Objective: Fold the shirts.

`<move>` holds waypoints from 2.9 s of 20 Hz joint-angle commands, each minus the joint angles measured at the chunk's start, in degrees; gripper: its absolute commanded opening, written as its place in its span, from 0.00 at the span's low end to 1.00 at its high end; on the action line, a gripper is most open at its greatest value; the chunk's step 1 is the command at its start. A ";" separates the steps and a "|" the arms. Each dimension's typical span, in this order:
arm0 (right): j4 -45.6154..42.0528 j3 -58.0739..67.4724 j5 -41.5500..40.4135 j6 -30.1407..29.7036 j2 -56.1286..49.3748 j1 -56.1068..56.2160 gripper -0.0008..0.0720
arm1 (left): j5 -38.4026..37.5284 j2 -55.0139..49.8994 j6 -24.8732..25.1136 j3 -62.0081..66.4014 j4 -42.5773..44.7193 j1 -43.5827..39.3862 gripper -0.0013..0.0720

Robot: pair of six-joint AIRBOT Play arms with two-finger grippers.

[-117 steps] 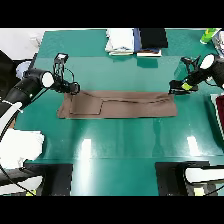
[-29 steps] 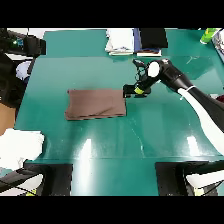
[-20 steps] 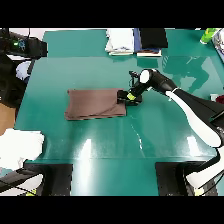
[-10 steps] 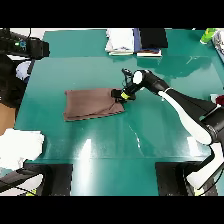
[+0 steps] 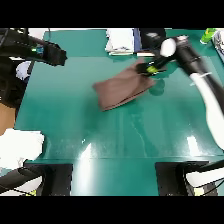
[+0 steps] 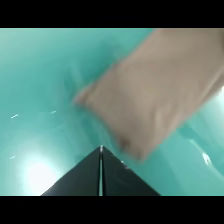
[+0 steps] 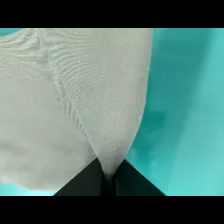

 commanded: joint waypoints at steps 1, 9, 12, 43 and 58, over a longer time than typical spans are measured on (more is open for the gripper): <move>-4.48 -3.74 2.58 -2.40 7.76 -12.52 0.03 | 0.26 -0.04 0.17 0.00 0.13 -4.98 0.05; -1.16 -7.72 -2.08 -7.43 13.22 -48.04 0.03 | 2.16 -0.04 -0.61 0.00 -0.74 -6.03 0.05; 7.96 -7.74 -7.41 -8.22 12.57 -55.74 0.03 | 2.60 -0.04 -2.93 0.00 -0.74 -6.03 0.05; -4.63 -23.82 -5.62 -28.20 30.47 -77.83 0.03 | -0.22 -0.37 -3.28 -2.27 -3.74 -6.03 0.05; 5.29 -29.51 -11.78 -28.09 32.74 -73.61 0.97 | 0.17 -0.37 -3.28 -2.27 -3.89 -6.03 0.05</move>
